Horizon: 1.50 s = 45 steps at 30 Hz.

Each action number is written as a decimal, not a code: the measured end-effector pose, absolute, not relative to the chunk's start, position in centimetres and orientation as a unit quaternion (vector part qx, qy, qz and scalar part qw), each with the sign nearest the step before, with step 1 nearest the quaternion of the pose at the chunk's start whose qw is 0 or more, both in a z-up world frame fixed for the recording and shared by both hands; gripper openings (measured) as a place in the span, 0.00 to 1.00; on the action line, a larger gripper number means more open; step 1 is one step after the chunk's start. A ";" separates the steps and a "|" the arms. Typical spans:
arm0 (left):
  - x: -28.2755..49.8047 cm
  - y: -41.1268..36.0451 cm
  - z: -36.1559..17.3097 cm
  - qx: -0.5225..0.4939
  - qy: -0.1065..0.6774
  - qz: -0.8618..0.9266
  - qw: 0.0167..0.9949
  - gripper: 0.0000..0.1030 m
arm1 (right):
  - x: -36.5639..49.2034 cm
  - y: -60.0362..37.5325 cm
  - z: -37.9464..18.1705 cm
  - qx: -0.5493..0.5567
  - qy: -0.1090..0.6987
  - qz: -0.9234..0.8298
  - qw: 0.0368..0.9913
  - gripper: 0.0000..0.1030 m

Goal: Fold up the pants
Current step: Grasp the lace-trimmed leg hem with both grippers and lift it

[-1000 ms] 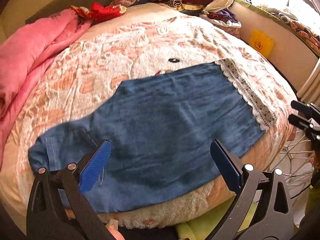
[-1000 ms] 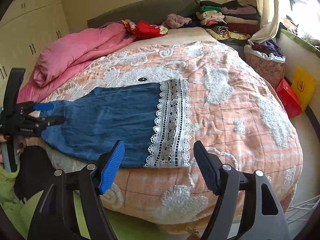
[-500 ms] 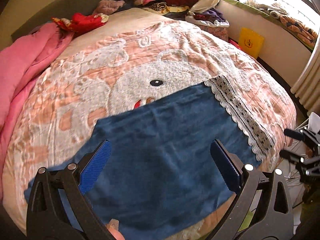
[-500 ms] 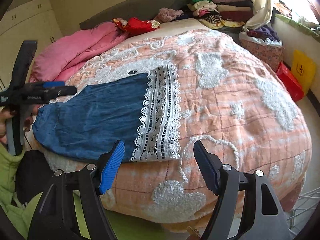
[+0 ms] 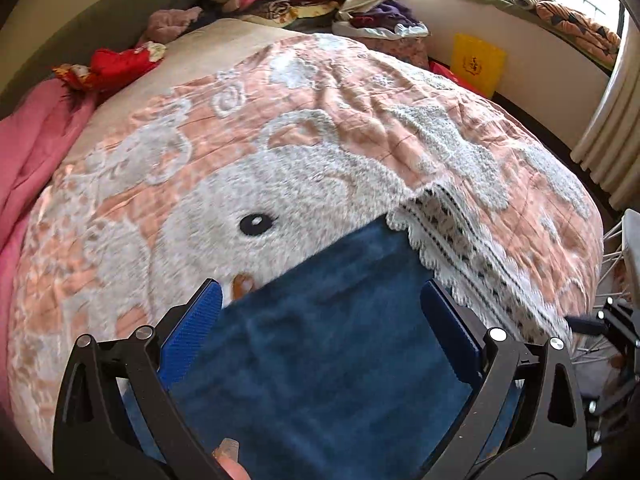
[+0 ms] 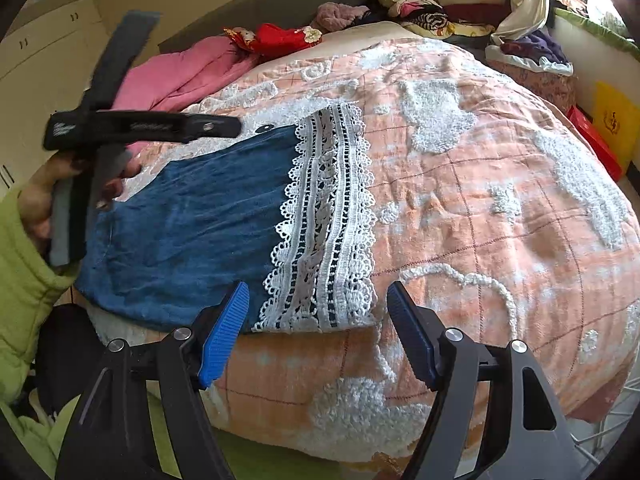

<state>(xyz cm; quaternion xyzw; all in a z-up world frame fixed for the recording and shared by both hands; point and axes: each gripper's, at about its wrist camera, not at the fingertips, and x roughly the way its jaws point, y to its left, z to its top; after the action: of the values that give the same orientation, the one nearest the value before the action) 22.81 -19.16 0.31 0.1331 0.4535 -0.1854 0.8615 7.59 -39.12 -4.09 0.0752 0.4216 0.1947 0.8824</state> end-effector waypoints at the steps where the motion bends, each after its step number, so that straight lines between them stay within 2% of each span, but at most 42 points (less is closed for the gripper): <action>1: 23.2 -19.5 0.1 0.134 0.454 -0.188 0.860 0.90 | 7.7 -39.2 -4.2 0.078 0.423 0.192 0.882 0.68; 9: 25.9 -21.8 -2.6 0.147 0.471 -0.214 0.843 0.90 | 8.6 -39.3 -5.4 0.103 0.435 0.186 0.875 0.70; 12: 26.8 -22.4 -4.0 0.132 0.493 -0.224 0.830 0.79 | 8.9 -39.3 -5.5 0.114 0.439 0.190 0.871 0.70; 13: 27.0 -22.4 -4.3 0.122 0.496 -0.232 0.828 0.72 | 8.9 -39.3 -5.4 0.121 0.436 0.198 0.869 0.59; 14: 27.0 -22.5 -4.4 0.113 0.499 -0.240 0.825 0.64 | 8.9 -39.2 -5.3 0.127 0.436 0.206 0.867 0.54; 17: 26.5 -22.7 -4.3 0.114 0.493 -0.258 0.823 0.52 | 9.3 -39.0 -5.2 0.129 0.435 0.209 0.866 0.54; 22: 26.4 -23.0 -4.5 0.121 0.487 -0.265 0.823 0.52 | 10.6 -39.0 -6.0 0.152 0.439 0.220 0.858 0.54; 24: 26.6 -22.9 -4.8 0.118 0.484 -0.270 0.824 0.53 | 10.8 -38.9 -6.0 0.152 0.435 0.226 0.858 0.48; 26: 26.6 -22.7 -4.9 0.110 0.483 -0.271 0.825 0.52 | 11.0 -39.0 -5.8 0.149 0.434 0.230 0.858 0.33; 27: 26.5 -22.7 -4.9 0.112 0.481 -0.271 0.826 0.51 | 11.1 -38.9 -5.7 0.149 0.433 0.236 0.857 0.32; 28: 26.3 -22.8 -4.8 0.115 0.480 -0.273 0.826 0.44 | 11.1 -38.8 -5.7 0.148 0.431 0.239 0.857 0.31; 29: 26.0 -23.0 -4.6 0.115 0.477 -0.280 0.825 0.32 | 11.0 -38.7 -5.5 0.143 0.430 0.239 0.859 0.30; 32: 25.2 -23.5 -4.2 0.132 0.466 -0.283 0.828 0.15 | 11.0 -38.4 -5.0 0.139 0.424 0.242 0.861 0.28; 38: 24.9 -22.2 -3.3 0.102 0.460 -0.295 0.831 0.07 | 10.4 -38.0 -3.1 0.136 0.405 0.263 0.865 0.27; 45: 24.0 -19.0 -0.6 0.053 0.432 -0.308 0.846 0.07 | 9.9 -35.5 0.1 0.110 0.378 0.291 0.872 0.27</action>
<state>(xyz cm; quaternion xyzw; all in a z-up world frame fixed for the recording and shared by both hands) 23.98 -19.05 -0.65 0.0530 0.4319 -0.3079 0.8461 9.91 -35.45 0.08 0.1099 0.3779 0.2914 0.8719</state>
